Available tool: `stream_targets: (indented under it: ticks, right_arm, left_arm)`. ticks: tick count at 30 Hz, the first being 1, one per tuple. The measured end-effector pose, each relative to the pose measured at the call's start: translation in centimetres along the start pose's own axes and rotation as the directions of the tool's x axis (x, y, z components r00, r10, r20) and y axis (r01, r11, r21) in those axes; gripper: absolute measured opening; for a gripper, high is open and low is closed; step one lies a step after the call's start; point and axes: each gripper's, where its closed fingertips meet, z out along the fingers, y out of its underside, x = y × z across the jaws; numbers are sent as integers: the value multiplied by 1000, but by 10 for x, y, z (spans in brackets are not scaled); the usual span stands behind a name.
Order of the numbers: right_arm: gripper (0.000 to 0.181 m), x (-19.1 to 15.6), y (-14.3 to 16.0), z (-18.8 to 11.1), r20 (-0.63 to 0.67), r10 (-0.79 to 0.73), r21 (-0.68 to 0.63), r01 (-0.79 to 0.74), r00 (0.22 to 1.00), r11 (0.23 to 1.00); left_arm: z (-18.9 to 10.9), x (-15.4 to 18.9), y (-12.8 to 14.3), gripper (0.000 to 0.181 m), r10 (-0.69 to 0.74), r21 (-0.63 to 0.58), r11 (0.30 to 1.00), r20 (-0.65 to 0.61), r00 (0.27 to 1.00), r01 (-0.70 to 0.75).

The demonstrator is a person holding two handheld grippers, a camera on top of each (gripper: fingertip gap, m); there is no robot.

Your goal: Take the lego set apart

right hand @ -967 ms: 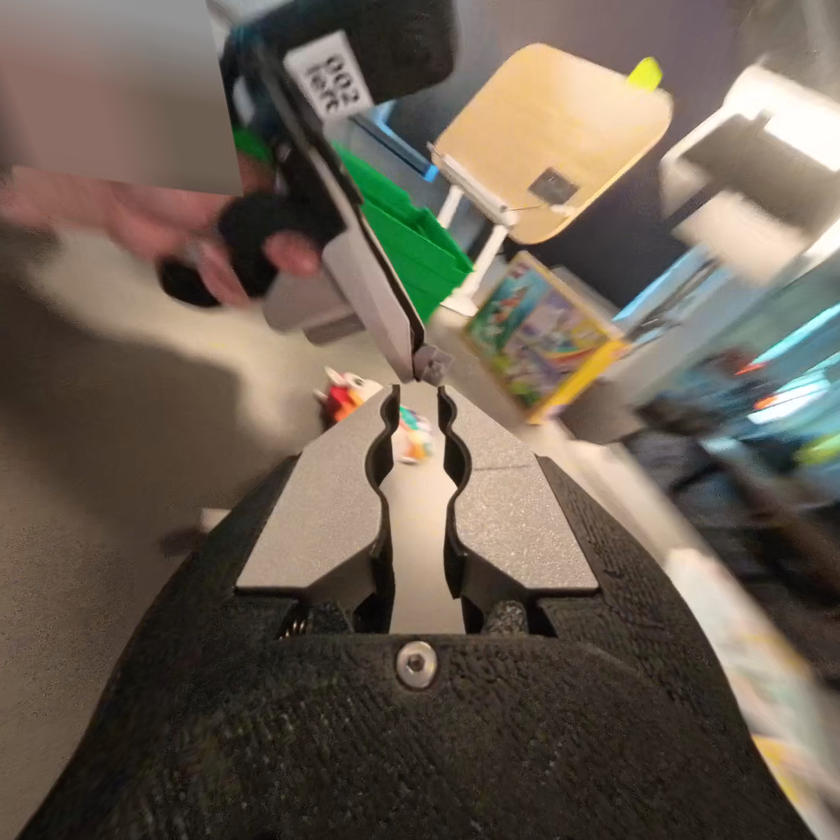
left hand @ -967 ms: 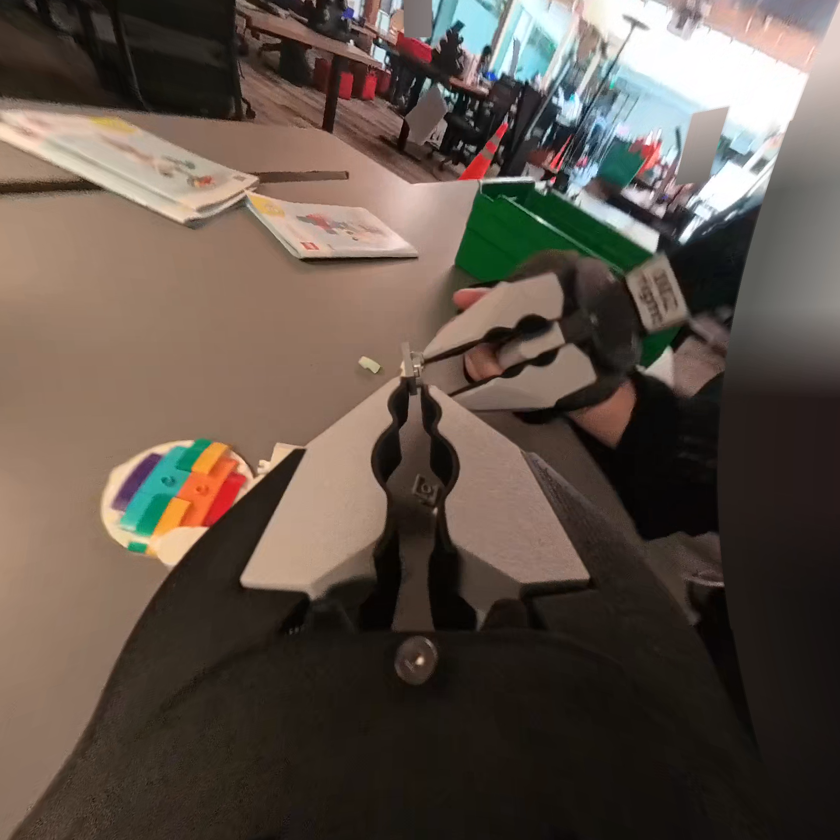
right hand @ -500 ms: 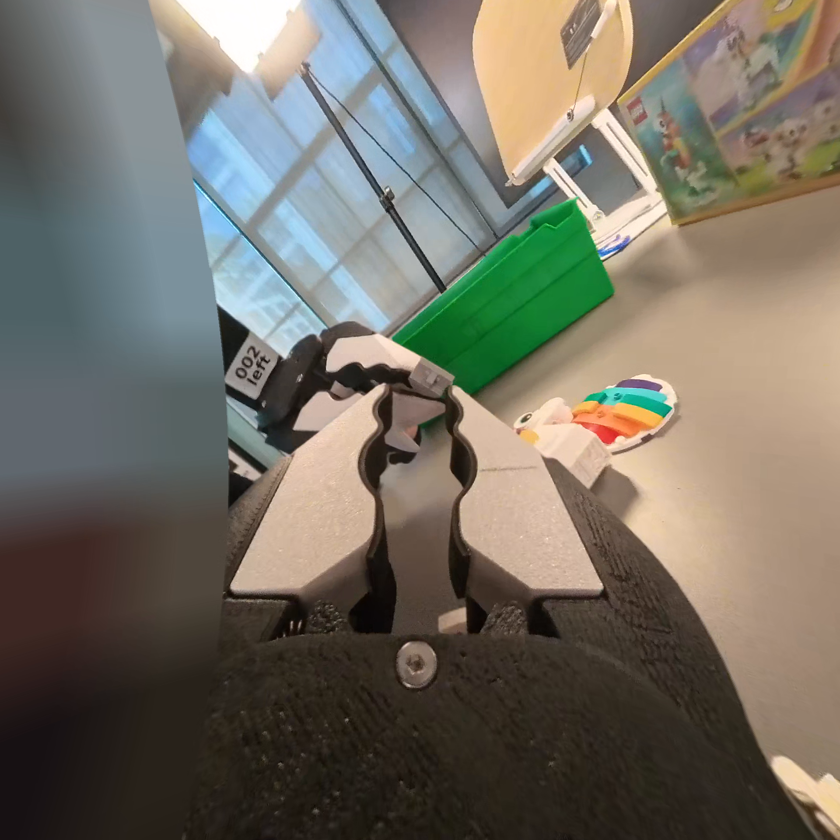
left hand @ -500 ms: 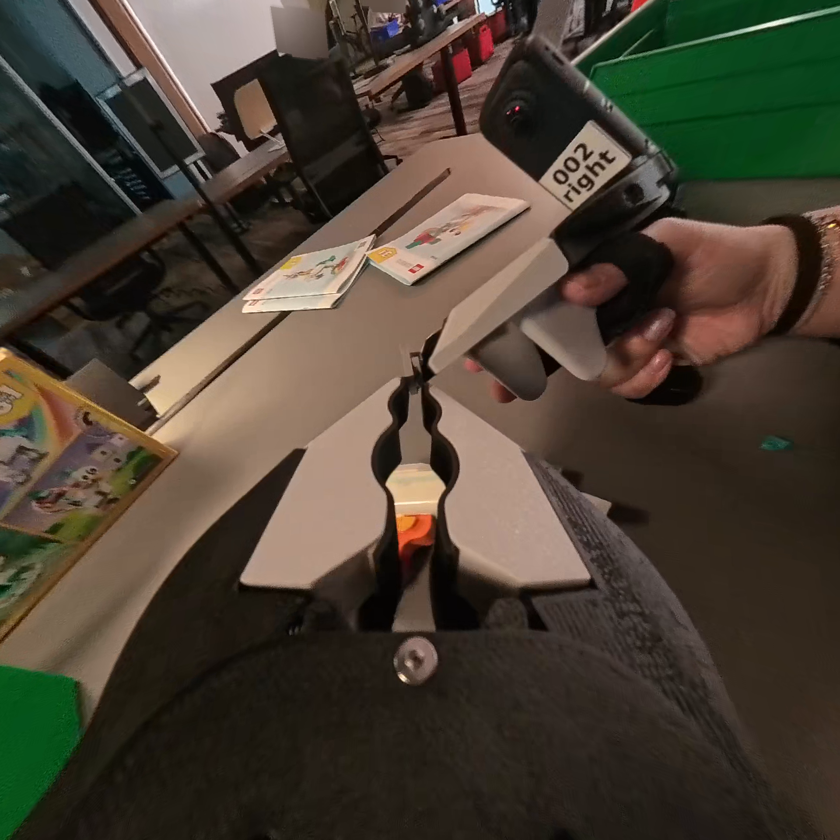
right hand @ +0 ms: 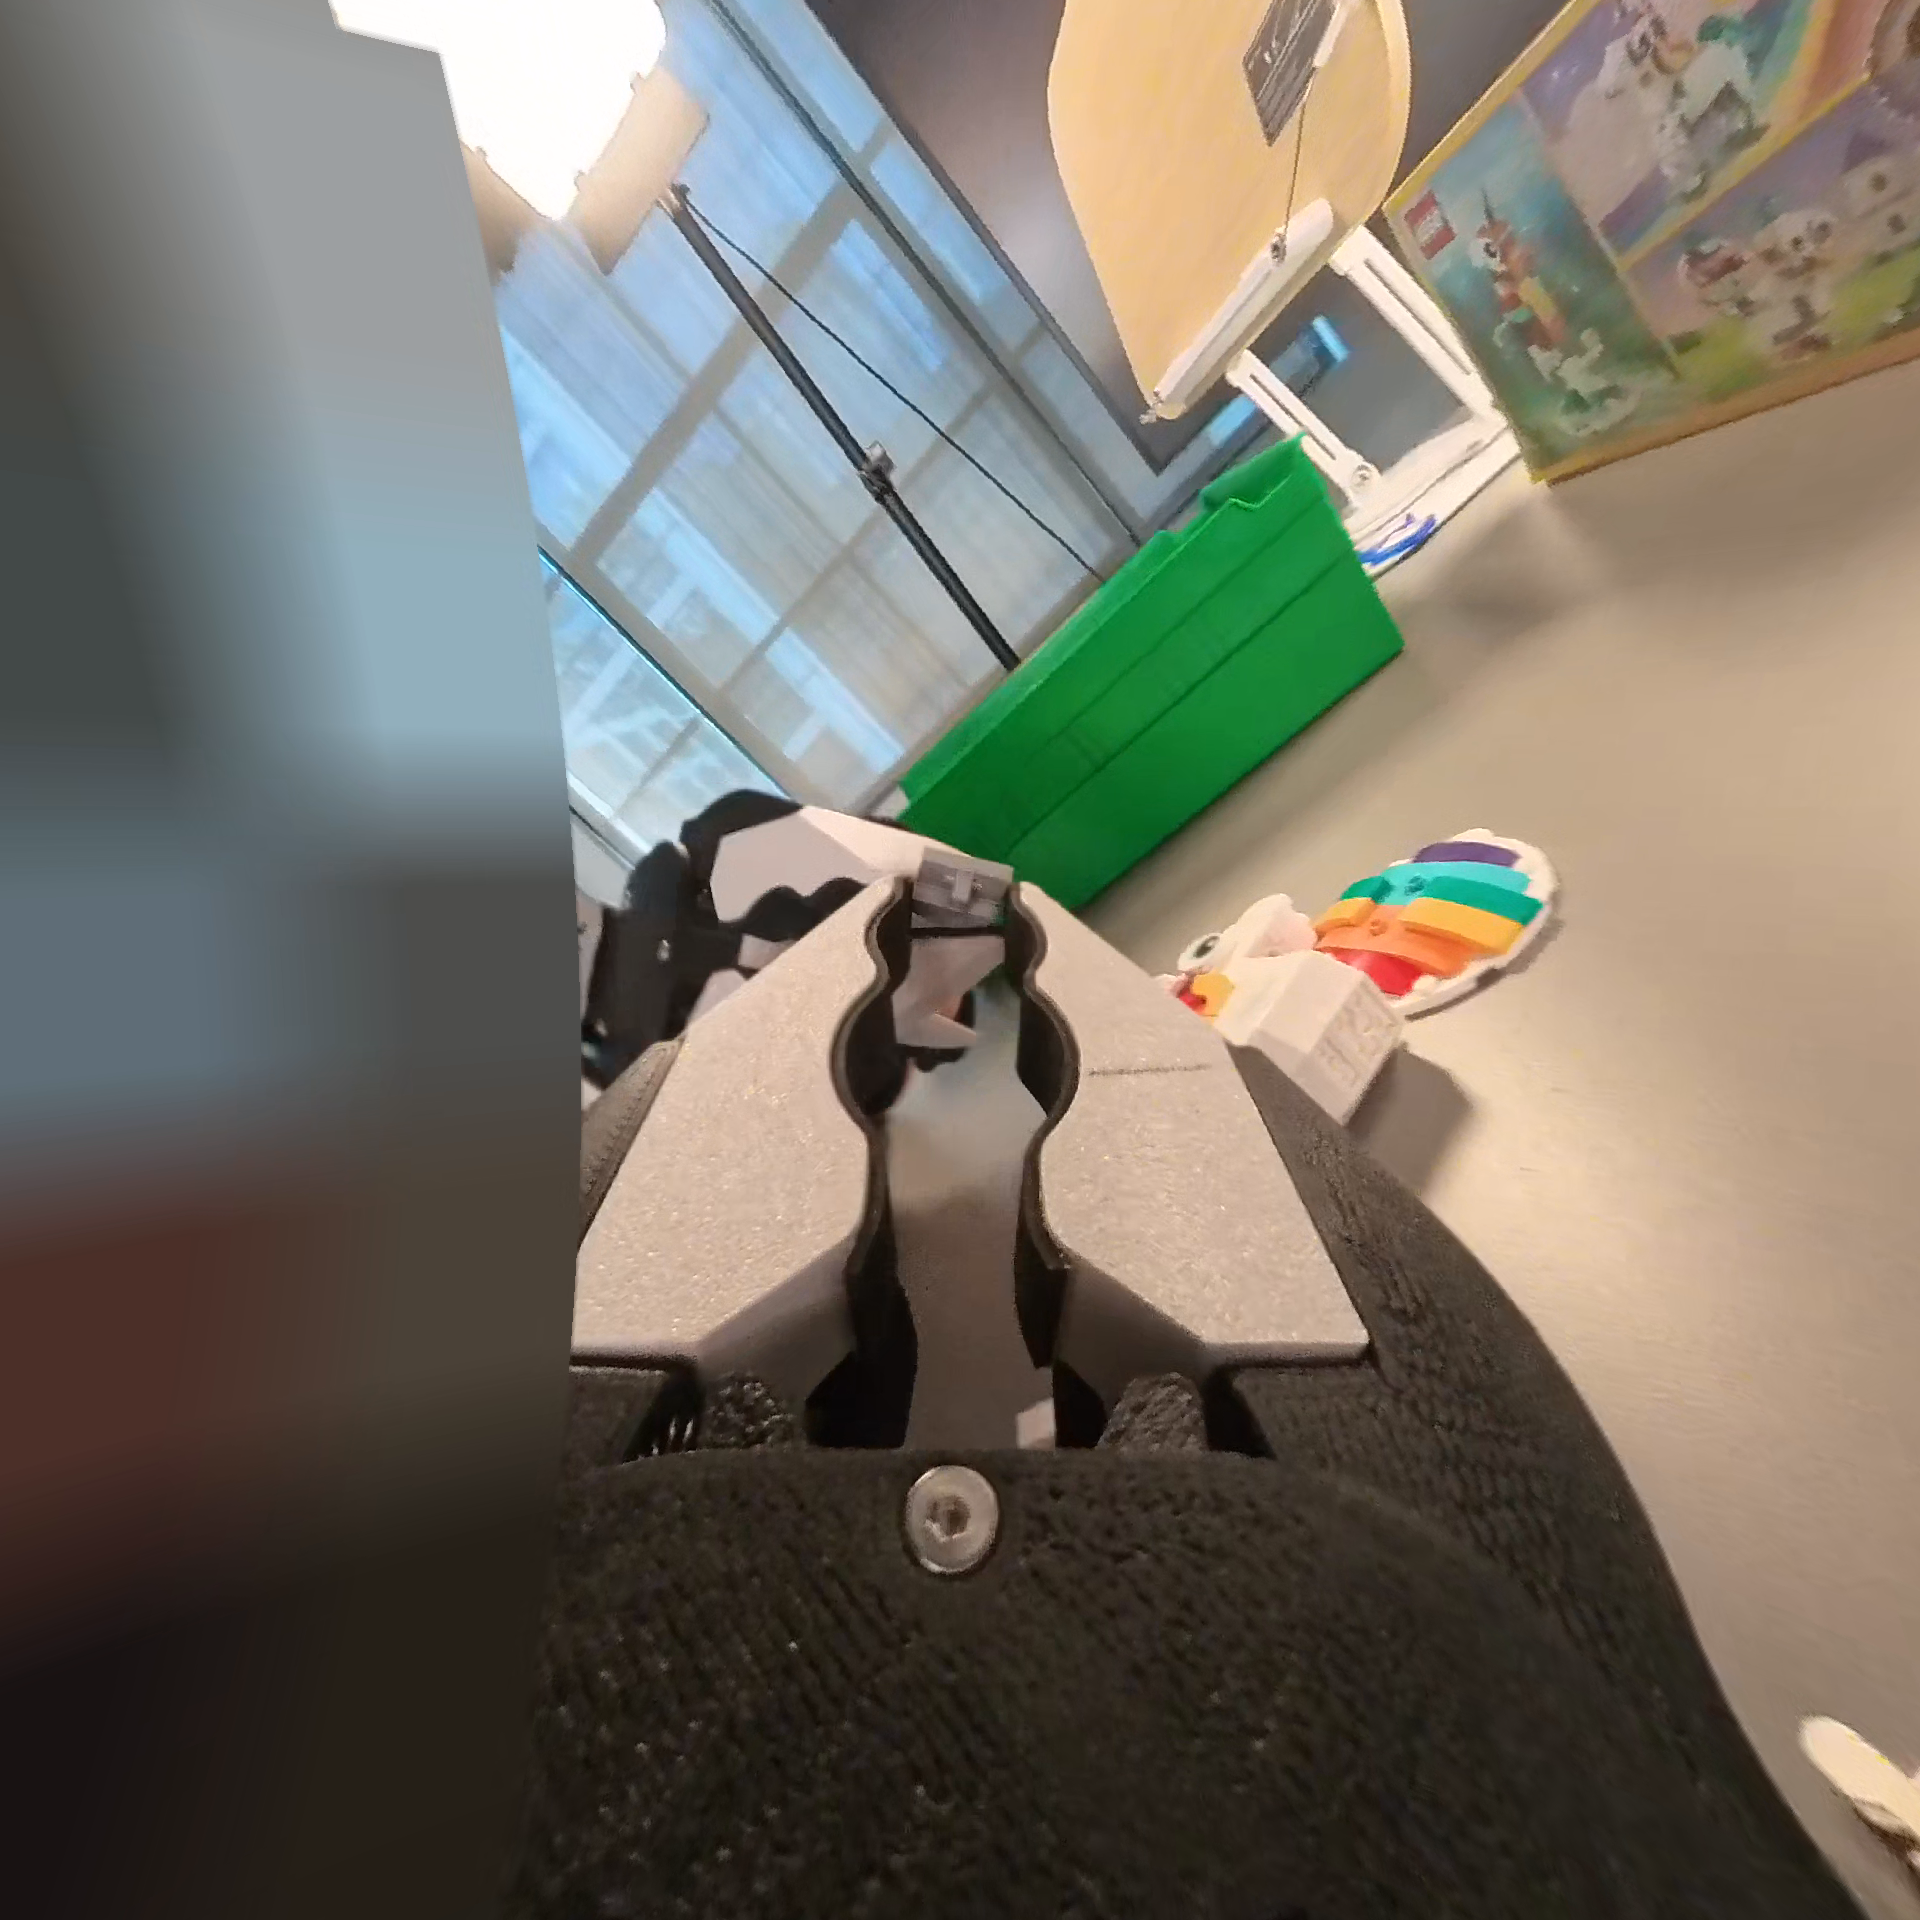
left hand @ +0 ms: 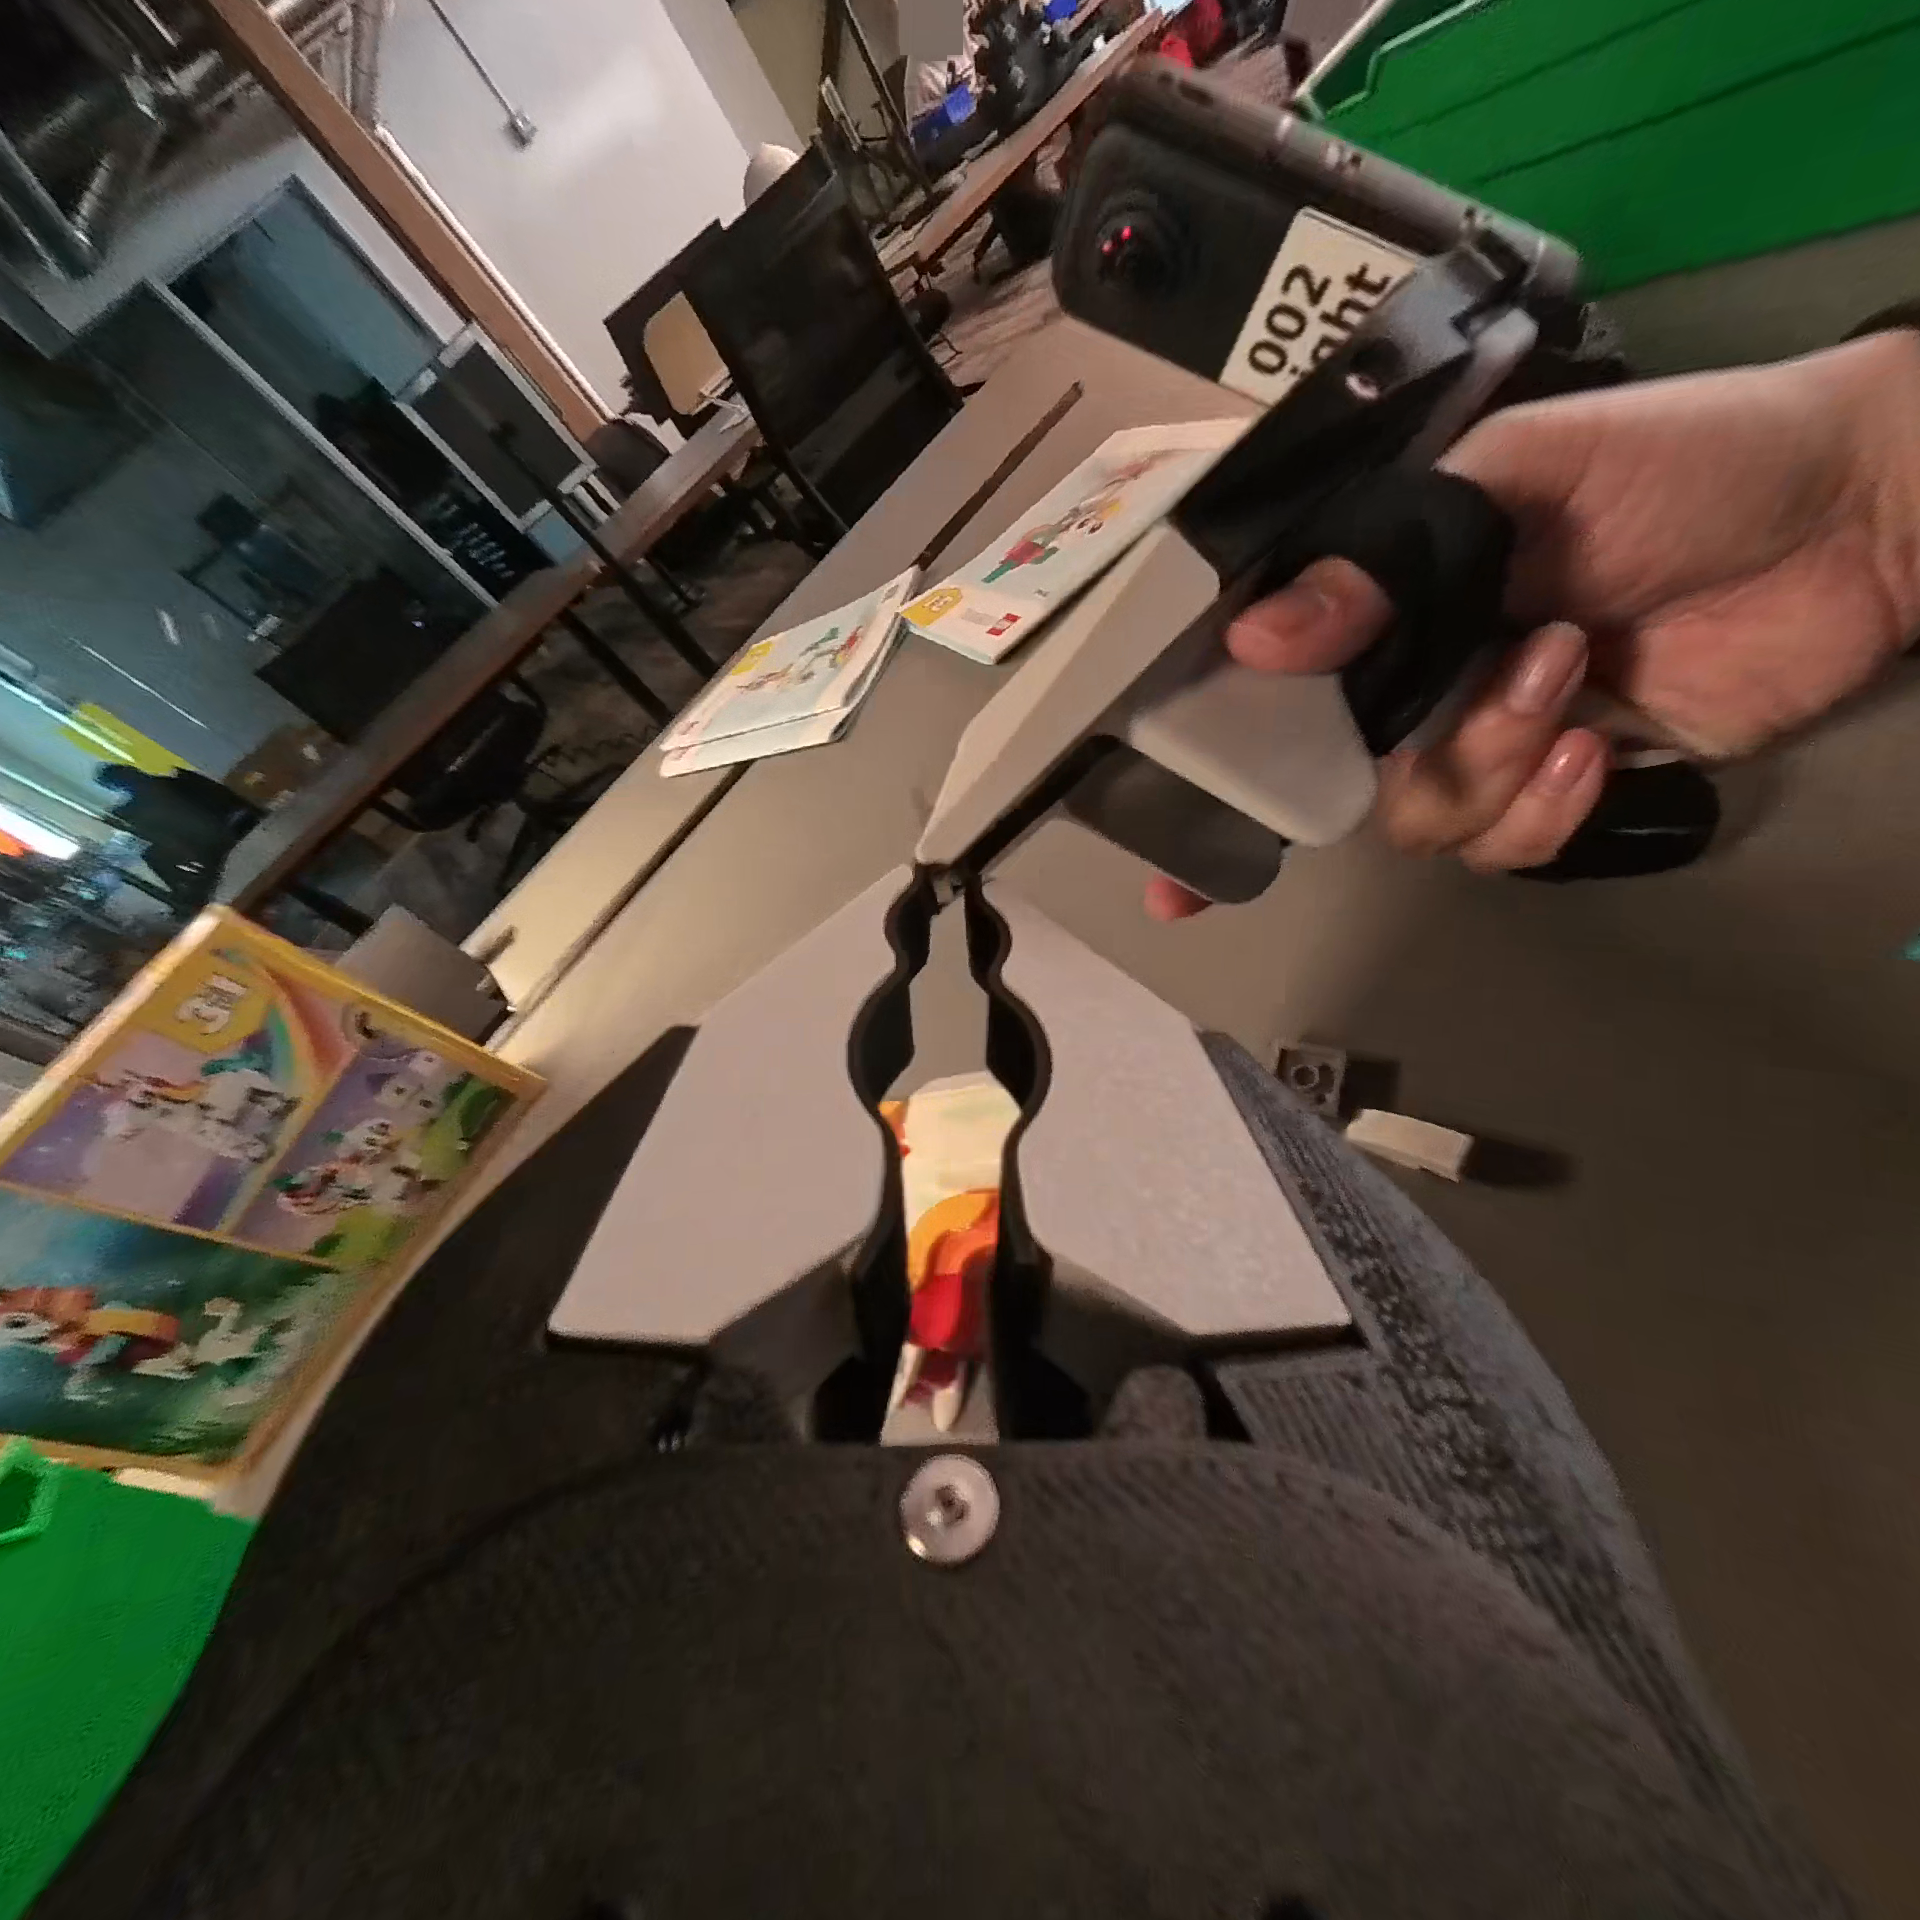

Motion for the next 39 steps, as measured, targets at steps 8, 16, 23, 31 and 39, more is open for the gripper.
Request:
stream_targets:
  ticks: [8,16,23,31,39]
  right_arm:
    - [15,29,9,-11,-262,-710,-372,611,653,699]
    - [15,37,28,-7,-95,-980,-630,751,175,195]
    - [20,40,28,-9,-64,-996,-663,743,61,88]
    - [17,36,22,-8,-98,-994,-657,746,53,105]
    - [21,34,28,-6,-159,-933,-596,722,324,352]
  left_arm:
    - [-1,3,12,19,-446,-70,893,-262,856,444]
    - [5,20,22,17,-701,-267,708,-381,603,654]
    - [8,21,27,10,-721,-328,693,-316,617,642]
    - [3,13,18,6,-854,-361,482,-397,336,799]
    - [5,14,21,5,-851,-352,493,-387,355,796]
